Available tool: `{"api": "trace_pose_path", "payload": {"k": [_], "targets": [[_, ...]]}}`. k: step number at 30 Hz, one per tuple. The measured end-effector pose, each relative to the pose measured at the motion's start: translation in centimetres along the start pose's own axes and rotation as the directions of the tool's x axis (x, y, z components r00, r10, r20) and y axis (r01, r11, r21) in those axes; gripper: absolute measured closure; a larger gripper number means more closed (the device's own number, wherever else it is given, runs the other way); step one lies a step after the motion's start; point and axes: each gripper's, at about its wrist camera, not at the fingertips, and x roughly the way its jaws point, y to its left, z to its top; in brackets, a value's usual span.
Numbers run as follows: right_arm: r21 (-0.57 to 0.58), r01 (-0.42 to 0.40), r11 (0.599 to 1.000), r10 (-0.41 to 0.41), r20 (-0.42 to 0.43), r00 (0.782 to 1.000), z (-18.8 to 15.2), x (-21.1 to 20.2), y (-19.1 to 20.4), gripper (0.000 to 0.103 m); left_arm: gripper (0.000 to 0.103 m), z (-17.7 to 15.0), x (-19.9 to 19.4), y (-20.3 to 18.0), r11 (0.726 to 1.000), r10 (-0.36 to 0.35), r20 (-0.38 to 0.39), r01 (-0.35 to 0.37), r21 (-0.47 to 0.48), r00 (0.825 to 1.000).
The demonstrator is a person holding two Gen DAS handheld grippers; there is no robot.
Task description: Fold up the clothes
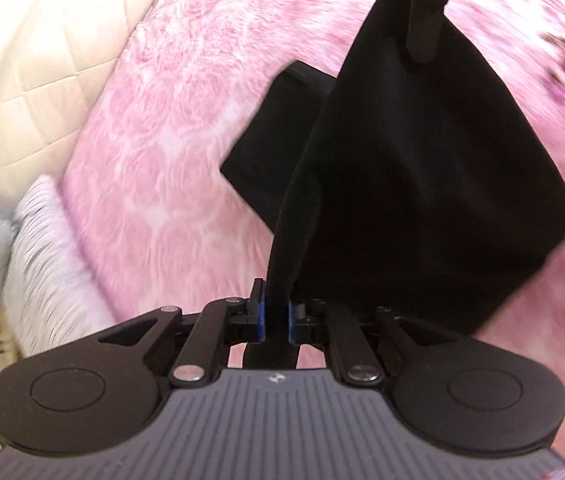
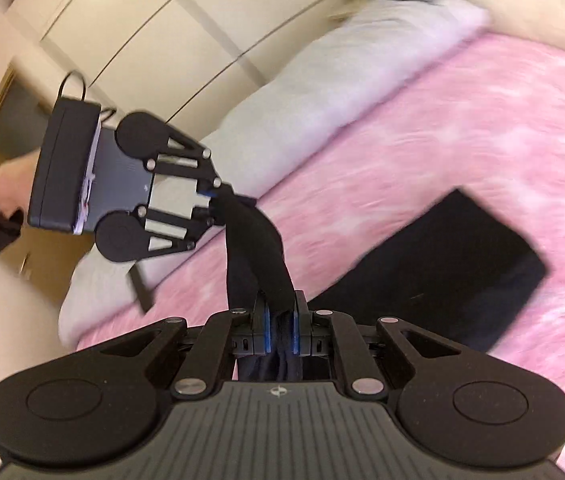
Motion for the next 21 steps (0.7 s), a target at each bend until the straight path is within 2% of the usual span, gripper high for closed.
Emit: {"api": "trace_pose_path", "payload": {"k": [2, 6, 10, 13, 18, 19, 20, 21], "targets": [[0.069, 0.016, 0.998, -0.017, 0.012, 1.000, 1.1, 0.6, -4.1, 0.092, 0.095, 2.1, 3.3, 1.7, 1.000, -0.030, -0.007, 0.030, -0.009, 1.000], [0.158, 0.042, 0.987, -0.043, 0.001, 0.999, 1.5, 2.2, -10.2, 0.093, 0.095, 4.7, 8.7, 2.7, 0.996, -0.087, -0.030, 0.087, -0.015, 0.996], [0.225, 0.049, 0.973, -0.053, 0.011, 0.999, 0.6, 2.5, -13.4, 0.093, 0.095, 7.1, 11.7, 3.2, 0.992, -0.124, -0.035, 0.124, 0.000, 0.992], [0.267, 0.045, 0.963, -0.057, 0.037, 0.998, 0.4, 2.6, -15.0, 0.093, 0.094, 7.3, 12.8, 3.4, 0.991, -0.131, -0.026, 0.131, 0.006, 0.991], [0.317, 0.056, 0.947, -0.082, 0.070, 0.994, 0.1, 2.9, -17.7, 0.093, 0.092, 7.5, 16.8, 4.6, 0.990, -0.129, -0.004, 0.129, -0.054, 0.992], [0.328, 0.057, 0.943, -0.086, 0.075, 0.994, 0.0, 3.2, -18.3, 0.093, 0.090, 7.3, 17.3, 4.6, 0.990, -0.119, 0.002, 0.119, -0.077, 0.993], [0.340, 0.060, 0.939, -0.091, 0.078, 0.993, -0.1, 3.5, -18.8, 0.092, 0.082, 7.2, 18.1, 4.7, 0.989, -0.104, 0.009, 0.104, -0.102, 0.995], [0.356, 0.068, 0.932, -0.102, 0.078, 0.992, -0.2, 3.9, -19.5, 0.091, 0.070, 7.0, 18.3, 4.8, 0.987, -0.081, 0.019, 0.083, -0.136, 0.997]]}}
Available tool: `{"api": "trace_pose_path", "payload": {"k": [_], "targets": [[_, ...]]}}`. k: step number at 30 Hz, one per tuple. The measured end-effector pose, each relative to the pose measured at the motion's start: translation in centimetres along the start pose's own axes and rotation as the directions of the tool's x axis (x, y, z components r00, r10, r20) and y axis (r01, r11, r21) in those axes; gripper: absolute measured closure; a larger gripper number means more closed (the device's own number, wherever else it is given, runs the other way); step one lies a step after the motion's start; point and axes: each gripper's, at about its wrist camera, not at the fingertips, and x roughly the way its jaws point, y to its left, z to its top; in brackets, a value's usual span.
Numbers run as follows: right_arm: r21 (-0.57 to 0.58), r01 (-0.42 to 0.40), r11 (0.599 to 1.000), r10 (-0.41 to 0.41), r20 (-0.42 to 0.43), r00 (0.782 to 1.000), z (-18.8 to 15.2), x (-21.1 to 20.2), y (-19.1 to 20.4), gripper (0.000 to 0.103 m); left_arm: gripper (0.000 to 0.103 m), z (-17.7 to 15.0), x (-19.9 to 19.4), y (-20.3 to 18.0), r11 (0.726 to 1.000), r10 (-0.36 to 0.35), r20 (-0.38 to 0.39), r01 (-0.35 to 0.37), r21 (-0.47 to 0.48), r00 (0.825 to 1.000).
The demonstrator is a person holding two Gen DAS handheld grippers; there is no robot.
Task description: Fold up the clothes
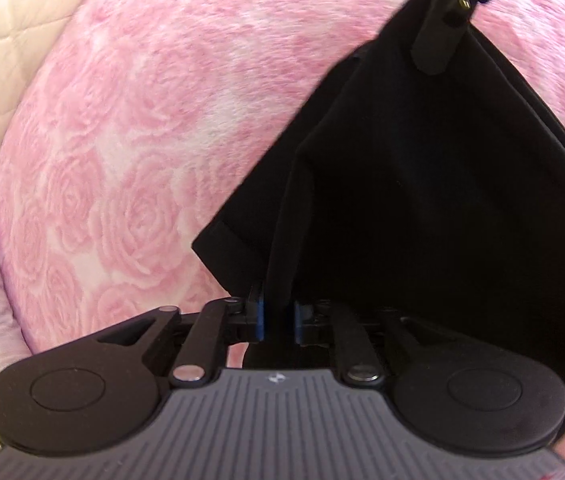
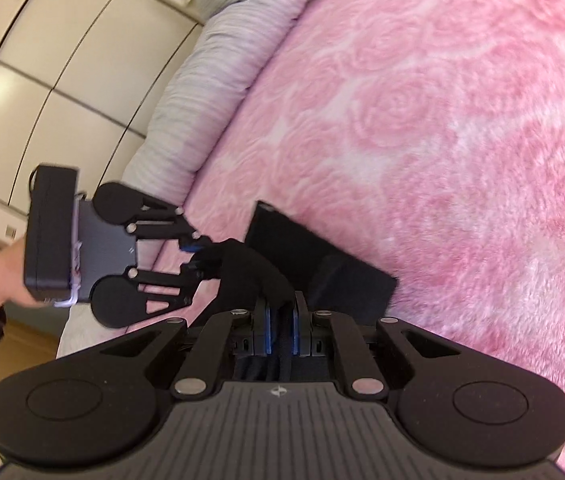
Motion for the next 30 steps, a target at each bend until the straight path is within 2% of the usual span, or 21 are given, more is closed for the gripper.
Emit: {"api": "trace_pose_path", "payload": {"k": [1, 3, 5, 7, 9, 11, 12, 13, 15, 16, 19, 21, 23, 24, 27, 30], "targets": [[0.018, 0.013, 1.000, -0.013, 0.002, 1.000, -0.1, 0.2, -0.6, 0.089, 0.065, -0.4, -0.1, 0.4, 0.998, 0.029, 0.019, -0.027, -0.057, 0.999], [0.047, 0.032, 0.998, -0.033, 0.013, 0.999, -0.2, 0.2, -1.4, 0.079, 0.061, -1.7, -0.5, 1.7, 0.981, 0.049, 0.053, -0.038, -0.190, 0.997], [0.070, 0.037, 0.997, -0.040, 0.044, 0.998, -0.4, -0.4, -1.8, 0.067, 0.060, -3.6, -1.5, 3.0, 0.942, 0.092, 0.063, -0.066, -0.330, 0.994], [0.085, 0.056, 0.995, -0.063, 0.079, 0.995, -0.6, -1.4, -1.8, 0.067, 0.060, -6.0, -2.8, 4.1, 0.885, 0.150, 0.044, -0.114, -0.451, 0.988], [0.103, 0.083, 0.991, -0.096, 0.126, 0.987, -0.8, -3.0, -1.5, 0.067, 0.060, -8.5, -4.2, 4.8, 0.807, 0.170, 0.038, -0.117, -0.579, 0.985], [0.080, 0.113, 0.990, -0.125, 0.172, 0.977, -1.3, -4.4, -0.2, 0.067, 0.060, -10.8, -5.7, 4.8, 0.714, 0.143, 0.100, -0.033, -0.699, 0.985], [0.038, 0.111, 0.993, -0.116, 0.189, 0.975, -1.7, -4.9, 0.8, 0.067, 0.060, -11.4, -6.3, 4.4, 0.687, 0.124, 0.143, 0.019, -0.726, 0.982], [-0.009, 0.105, 0.994, -0.101, 0.197, 0.975, -2.0, -5.2, 2.0, 0.067, 0.060, -11.6, -6.4, 3.7, 0.676, 0.100, 0.178, 0.064, -0.734, 0.979], [-0.139, 0.063, 0.988, -0.041, 0.157, 0.987, -2.9, -4.3, 4.6, 0.067, 0.061, -11.3, -5.9, 2.2, 0.672, 0.052, 0.217, 0.126, -0.730, 0.975], [-0.204, 0.044, 0.978, -0.019, 0.124, 0.992, -3.3, -3.5, 5.7, 0.067, 0.062, -10.7, -5.4, 1.5, 0.681, 0.034, 0.215, 0.135, -0.720, 0.976], [-0.384, 0.022, 0.923, -0.021, 0.007, 1.000, -4.7, -0.1, 8.0, 0.067, 0.063, -8.4, -1.7, 0.2, 0.706, -0.002, 0.208, 0.149, -0.692, 0.978], [-0.490, 0.065, 0.869, -0.107, -0.060, 0.992, -6.0, 2.0, 8.1, 0.068, 0.063, -7.2, 0.3, 0.1, 0.702, -0.001, 0.190, 0.136, -0.699, 0.982], [-0.577, 0.116, 0.808, -0.200, -0.084, 0.976, -7.5, 3.2, 7.3, 0.077, 0.062, -6.5, 1.6, 0.4, 0.690, 0.000, 0.186, 0.134, -0.711, 0.983], [-0.593, 0.127, 0.795, -0.221, -0.088, 0.971, -7.9, 3.0, 6.8, 0.078, 0.062, -6.3, 1.9, 0.5, 0.688, 0.004, 0.186, 0.132, -0.713, 0.983], [-0.541, 0.120, 0.832, -0.192, -0.079, 0.978, -7.2, 1.2, 6.0, 0.079, 0.062, -6.3, 0.9, 1.1, 0.682, 0.021, 0.195, 0.129, -0.720, 0.981], [-0.486, 0.141, 0.863, -0.153, 0.015, 0.988, -5.4, -0.8, 5.9, 0.077, 0.063, -6.8, -0.9, 1.7, 0.667, 0.069, 0.231, 0.127, -0.734, 0.970]]}}
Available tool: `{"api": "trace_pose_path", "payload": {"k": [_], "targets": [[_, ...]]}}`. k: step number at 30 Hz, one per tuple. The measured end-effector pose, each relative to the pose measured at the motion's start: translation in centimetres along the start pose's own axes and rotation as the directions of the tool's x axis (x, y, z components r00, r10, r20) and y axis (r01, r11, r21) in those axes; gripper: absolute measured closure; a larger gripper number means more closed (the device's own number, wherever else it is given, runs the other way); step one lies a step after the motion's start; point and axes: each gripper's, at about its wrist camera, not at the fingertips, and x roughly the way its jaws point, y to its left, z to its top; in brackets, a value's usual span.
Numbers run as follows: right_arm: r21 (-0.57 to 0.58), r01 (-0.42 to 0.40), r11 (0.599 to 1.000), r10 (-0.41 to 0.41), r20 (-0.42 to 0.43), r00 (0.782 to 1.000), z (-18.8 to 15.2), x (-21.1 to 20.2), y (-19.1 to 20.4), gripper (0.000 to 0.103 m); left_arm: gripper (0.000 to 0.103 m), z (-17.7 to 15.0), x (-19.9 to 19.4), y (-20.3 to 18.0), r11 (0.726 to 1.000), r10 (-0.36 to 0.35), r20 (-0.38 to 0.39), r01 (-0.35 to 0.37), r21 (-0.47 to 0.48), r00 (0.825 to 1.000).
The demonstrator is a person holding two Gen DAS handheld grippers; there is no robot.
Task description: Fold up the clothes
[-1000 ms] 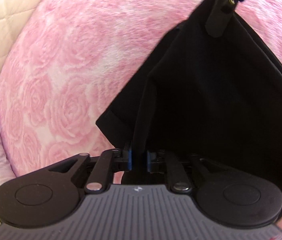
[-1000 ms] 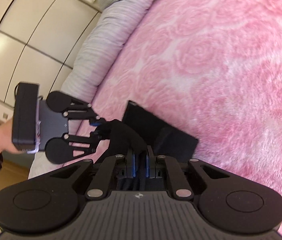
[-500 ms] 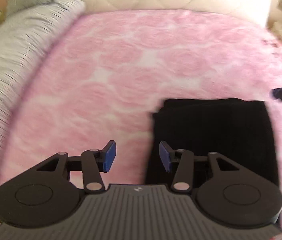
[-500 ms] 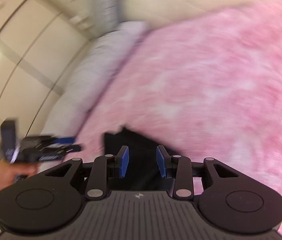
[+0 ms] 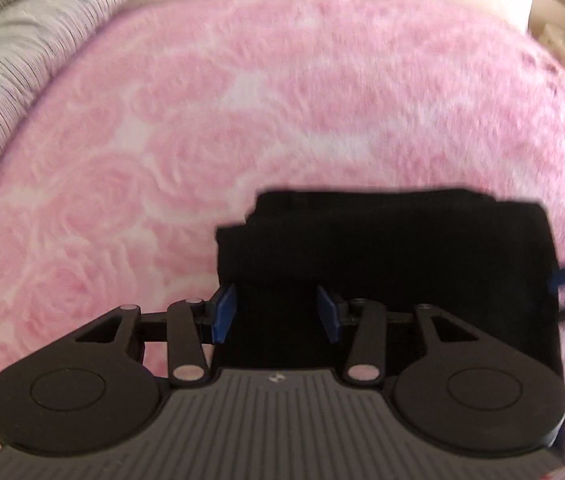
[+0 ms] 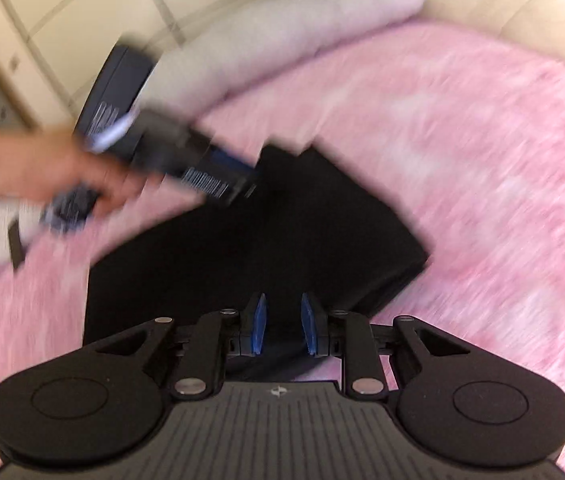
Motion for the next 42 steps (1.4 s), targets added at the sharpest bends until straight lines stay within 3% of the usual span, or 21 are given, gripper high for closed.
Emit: {"api": "trace_pose_path", "payload": {"k": [2, 5, 10, 15, 16, 19, 21, 26, 31, 35, 37, 39, 41, 42], "targets": [[0.040, 0.026, 0.999, -0.027, 0.013, 1.000, 1.0, 0.5, -1.2, 0.075, 0.064, 0.5, 0.4, 0.5, 1.000, -0.004, 0.003, 0.004, -0.027, 1.000], [0.068, 0.074, 0.995, -0.074, -0.011, 0.997, 1.7, 2.2, -2.9, 0.084, 0.062, 1.1, 2.6, 0.1, 1.000, 0.000, -0.017, 0.000, -0.013, 1.000], [0.129, 0.094, 0.987, -0.096, 0.009, 0.995, 1.3, 2.9, -4.2, 0.085, 0.059, 2.5, 4.8, -0.4, 0.999, -0.014, 0.004, 0.014, -0.044, 1.000], [0.196, 0.108, 0.975, -0.114, 0.023, 0.993, 0.6, 1.0, -4.0, 0.081, 0.060, 2.5, 1.6, 1.0, 0.999, -0.006, 0.025, 0.007, -0.046, 1.000], [0.214, 0.113, 0.970, -0.121, 0.025, 0.992, 0.5, 0.4, -3.8, 0.075, 0.061, 2.0, 0.4, 1.6, 0.999, 0.011, 0.029, -0.010, -0.051, 1.000], [0.281, 0.104, 0.954, -0.116, 0.028, 0.993, -0.7, -1.4, -2.7, 0.060, 0.058, -0.8, -3.3, 3.3, 0.996, 0.046, 0.018, -0.044, -0.077, 0.999], [0.339, 0.081, 0.937, -0.094, 0.021, 0.995, -2.0, -2.4, -1.6, 0.055, 0.048, -3.9, -5.7, 4.5, 0.990, 0.076, -0.007, -0.076, -0.117, 0.997], [0.479, -0.011, 0.878, 0.041, -0.052, 0.998, -7.1, -3.2, 2.9, 0.040, 0.038, -12.9, -10.7, 5.9, 0.953, 0.134, -0.107, -0.158, -0.258, 0.985], [0.556, -0.054, 0.830, 0.152, -0.131, 0.980, -11.5, -2.3, 8.5, 0.033, 0.032, -19.9, -13.2, 4.6, 0.929, 0.091, -0.172, -0.146, -0.340, 0.981], [0.614, -0.082, 0.785, 0.188, -0.110, 0.976, -13.2, -1.4, 11.3, 0.024, 0.032, -22.2, -12.8, 4.7, 0.885, 0.050, -0.150, -0.113, -0.451, 0.987], [0.607, -0.087, 0.790, 0.185, -0.101, 0.977, -13.7, -0.8, 12.5, 0.025, 0.032, -22.8, -12.3, 5.1, 0.855, 0.034, -0.133, -0.098, -0.509, 0.991], [0.579, -0.089, 0.811, 0.170, -0.088, 0.981, -13.9, -0.2, 13.2, 0.029, 0.032, -23.1, -11.8, 5.4, 0.842, 0.040, -0.121, -0.099, -0.530, 0.992], [0.581, -0.032, 0.813, 0.107, -0.094, 0.990, -14.3, -0.2, 12.8, 0.040, 0.031, -23.1, -11.2, 5.4, 0.848, 0.050, -0.124, -0.107, -0.519, 0.991], [0.591, -0.002, 0.807, 0.081, -0.106, 0.991, -14.7, -0.1, 12.3, 0.040, 0.029, -23.2, -11.0, 5.3, 0.856, 0.053, -0.126, -0.110, -0.506, 0.991]]}}
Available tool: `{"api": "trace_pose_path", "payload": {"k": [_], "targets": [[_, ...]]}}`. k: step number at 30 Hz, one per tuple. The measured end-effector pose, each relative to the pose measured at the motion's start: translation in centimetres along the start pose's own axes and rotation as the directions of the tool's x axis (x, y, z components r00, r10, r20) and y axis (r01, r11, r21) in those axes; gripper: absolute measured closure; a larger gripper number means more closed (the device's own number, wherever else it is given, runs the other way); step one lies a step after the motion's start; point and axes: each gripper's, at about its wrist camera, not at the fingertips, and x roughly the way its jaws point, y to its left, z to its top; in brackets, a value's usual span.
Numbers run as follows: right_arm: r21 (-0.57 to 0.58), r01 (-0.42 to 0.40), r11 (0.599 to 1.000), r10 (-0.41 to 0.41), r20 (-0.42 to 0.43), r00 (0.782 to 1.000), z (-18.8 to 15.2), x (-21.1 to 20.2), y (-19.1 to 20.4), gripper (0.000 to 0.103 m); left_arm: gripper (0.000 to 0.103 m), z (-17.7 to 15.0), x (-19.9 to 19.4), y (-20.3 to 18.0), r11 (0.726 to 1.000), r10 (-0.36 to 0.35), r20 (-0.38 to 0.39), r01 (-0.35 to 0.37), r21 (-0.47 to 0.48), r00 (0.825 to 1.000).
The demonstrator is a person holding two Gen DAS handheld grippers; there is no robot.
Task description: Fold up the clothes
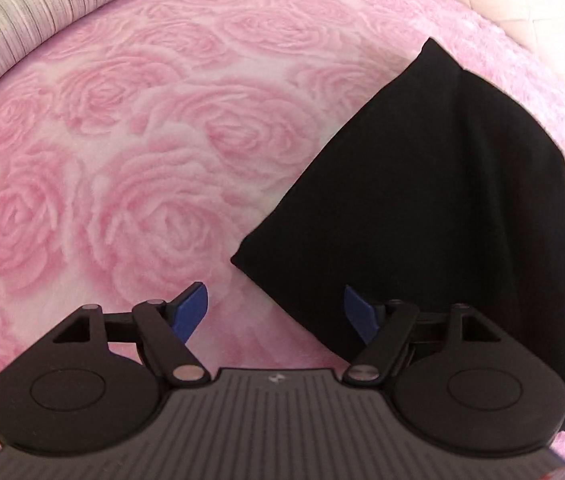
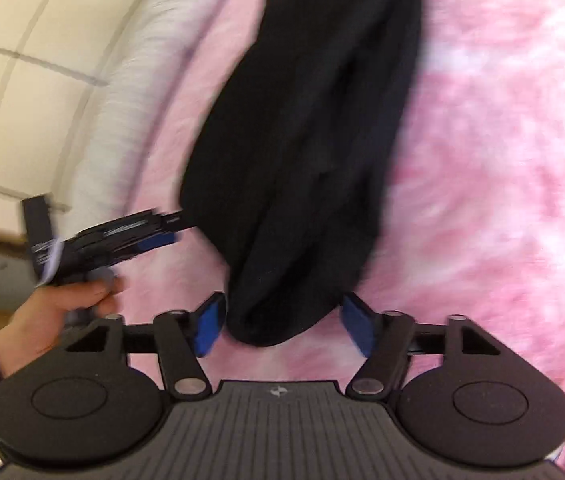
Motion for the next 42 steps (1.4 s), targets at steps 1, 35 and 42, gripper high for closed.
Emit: {"api": "trace_pose_path", "payload": {"k": [1, 35, 42], "targets": [[0.014, 0.024, 1.000, -0.024, 0.004, 1.000, -0.1, 0.0, -0.5, 0.040, 0.029, -0.1, 0.2, -0.1, 1.000, 0.004, 0.000, -0.004, 0.019, 1.000], [-0.011, 0.057, 0.998, -0.057, -0.095, 0.994, 6.2, -12.3, -6.3, 0.078, 0.087, -9.6, -5.6, -10.3, 0.911, -0.370, -0.124, 0.334, -0.243, 0.921], [-0.066, 0.237, 0.969, -0.241, -0.060, 0.969, 8.0, -17.5, -11.3, 0.073, 0.086, -11.9, -4.9, -16.5, 0.916, -0.393, -0.195, 0.365, -0.166, 0.898]]}}
